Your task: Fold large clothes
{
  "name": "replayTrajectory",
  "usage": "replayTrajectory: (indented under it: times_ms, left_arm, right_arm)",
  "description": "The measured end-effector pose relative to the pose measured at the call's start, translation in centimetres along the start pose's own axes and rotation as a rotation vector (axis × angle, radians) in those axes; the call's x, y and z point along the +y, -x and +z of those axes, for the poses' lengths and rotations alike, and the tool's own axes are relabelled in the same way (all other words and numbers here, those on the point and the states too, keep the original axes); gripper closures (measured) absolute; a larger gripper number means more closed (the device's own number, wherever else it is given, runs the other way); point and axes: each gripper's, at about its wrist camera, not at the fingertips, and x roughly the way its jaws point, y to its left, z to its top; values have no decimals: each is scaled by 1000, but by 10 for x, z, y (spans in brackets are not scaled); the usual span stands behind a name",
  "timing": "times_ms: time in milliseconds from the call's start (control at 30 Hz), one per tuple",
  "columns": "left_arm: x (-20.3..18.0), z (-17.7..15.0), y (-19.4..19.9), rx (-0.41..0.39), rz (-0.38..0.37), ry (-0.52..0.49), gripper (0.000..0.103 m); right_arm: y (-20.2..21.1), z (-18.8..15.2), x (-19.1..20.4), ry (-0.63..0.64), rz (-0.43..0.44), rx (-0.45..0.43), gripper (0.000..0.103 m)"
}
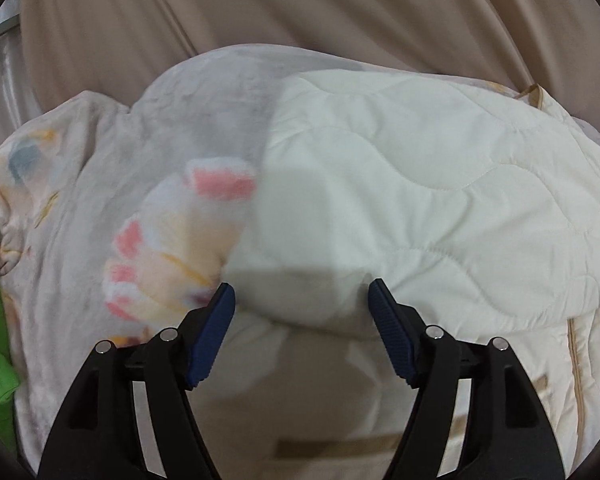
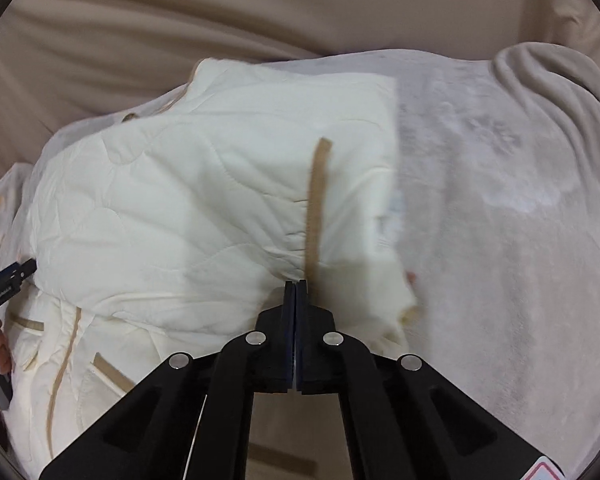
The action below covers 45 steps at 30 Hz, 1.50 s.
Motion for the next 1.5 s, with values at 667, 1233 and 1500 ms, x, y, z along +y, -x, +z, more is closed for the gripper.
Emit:
replayTrajectory:
  times_ms: [667,1233,1500]
  left_arm:
    - [112,-202,133,165,-370,352,8]
    - [87,-185,156,53,-347,298,91]
    - [111,-206,233,-62,-440,288,98]
  right_arm:
    - [182,-248,-66,-280,266,14,36]
    - [152,-224,-36,-351,315,-17,95]
    - [239,-239,-27,-259,328,-193,98]
